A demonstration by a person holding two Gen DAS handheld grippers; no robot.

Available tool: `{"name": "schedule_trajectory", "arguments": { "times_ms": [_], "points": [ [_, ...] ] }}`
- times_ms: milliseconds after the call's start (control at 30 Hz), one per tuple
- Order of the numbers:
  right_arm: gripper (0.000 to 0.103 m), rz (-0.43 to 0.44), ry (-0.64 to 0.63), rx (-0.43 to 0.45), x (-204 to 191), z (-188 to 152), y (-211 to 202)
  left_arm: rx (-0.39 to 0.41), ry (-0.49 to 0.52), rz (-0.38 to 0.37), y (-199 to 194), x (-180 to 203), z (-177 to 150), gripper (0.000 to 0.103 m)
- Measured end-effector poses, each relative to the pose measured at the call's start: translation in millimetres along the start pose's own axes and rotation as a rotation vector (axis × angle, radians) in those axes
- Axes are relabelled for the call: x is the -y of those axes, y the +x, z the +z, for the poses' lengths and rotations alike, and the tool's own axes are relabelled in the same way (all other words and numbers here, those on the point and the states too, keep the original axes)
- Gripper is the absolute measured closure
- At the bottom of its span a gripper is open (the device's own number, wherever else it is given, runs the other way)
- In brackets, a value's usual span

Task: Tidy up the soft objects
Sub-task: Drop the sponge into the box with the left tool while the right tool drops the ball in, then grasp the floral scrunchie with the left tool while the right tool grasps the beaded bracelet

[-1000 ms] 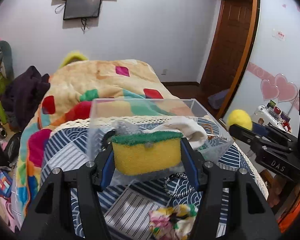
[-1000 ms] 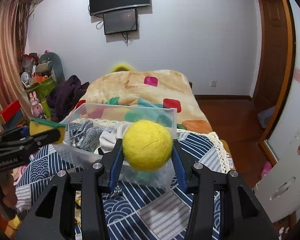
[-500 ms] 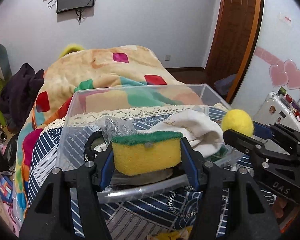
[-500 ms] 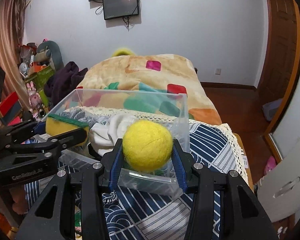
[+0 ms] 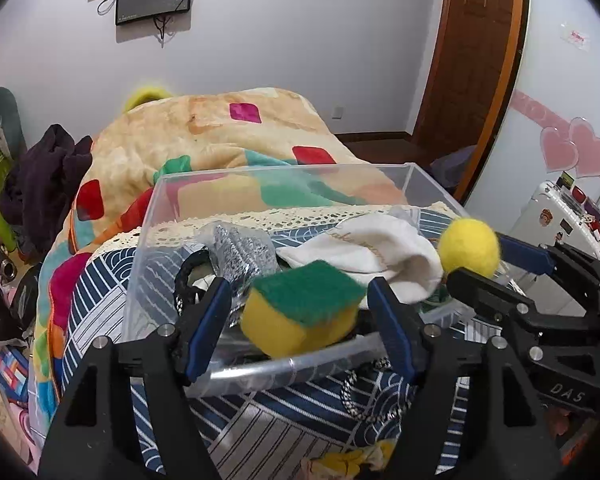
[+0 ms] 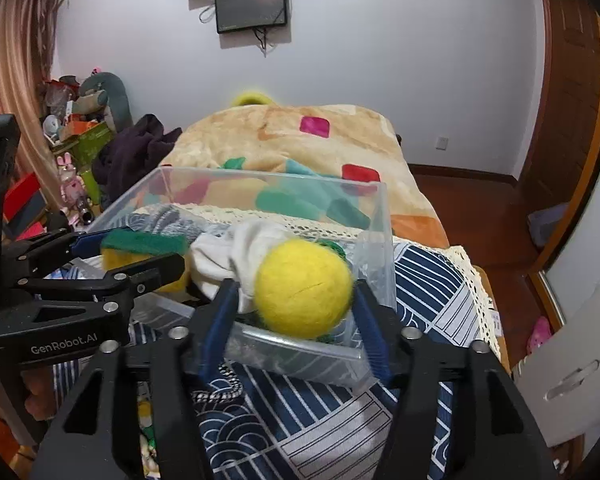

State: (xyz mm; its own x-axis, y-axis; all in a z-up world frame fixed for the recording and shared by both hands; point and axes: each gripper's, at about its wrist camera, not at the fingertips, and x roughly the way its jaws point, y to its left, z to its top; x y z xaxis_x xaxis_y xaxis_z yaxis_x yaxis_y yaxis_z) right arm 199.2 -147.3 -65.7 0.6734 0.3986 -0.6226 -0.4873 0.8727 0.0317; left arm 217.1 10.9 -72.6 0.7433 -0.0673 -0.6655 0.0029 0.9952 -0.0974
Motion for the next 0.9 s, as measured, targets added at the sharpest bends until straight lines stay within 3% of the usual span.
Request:
{"name": "schedule_trajectory", "arguments": {
  "times_ms": [100, 267, 367, 567, 800, 900],
  "points": [
    [0.043, -0.002, -0.005, 0.019, 0, 0, -6, 0.012, 0.014, -0.008, -12, 2, -3, 0.032],
    [0.036, -0.016, -0.009, 0.064, -2, -1, -24, 0.055, 0.028, -0.02, -40, 5, -13, 0.018],
    [0.029, -0.011, 0.003, 0.093, 0, -4, -36, 0.045, 0.042, -0.026, -47, 7, -23, 0.016],
    [0.028, -0.007, 0.015, 0.099, 0, -14, -45, -0.013, 0.051, -0.036, -48, 9, -53, 0.013],
    [0.028, 0.009, 0.023, 0.045, -5, -32, -38, -0.12, 0.026, -0.074, -31, 10, -89, 0.013],
    [0.028, 0.018, 0.022, 0.019, -9, -39, -33, -0.127, 0.041, -0.091, -28, 14, -99, 0.031]
  ]
}}
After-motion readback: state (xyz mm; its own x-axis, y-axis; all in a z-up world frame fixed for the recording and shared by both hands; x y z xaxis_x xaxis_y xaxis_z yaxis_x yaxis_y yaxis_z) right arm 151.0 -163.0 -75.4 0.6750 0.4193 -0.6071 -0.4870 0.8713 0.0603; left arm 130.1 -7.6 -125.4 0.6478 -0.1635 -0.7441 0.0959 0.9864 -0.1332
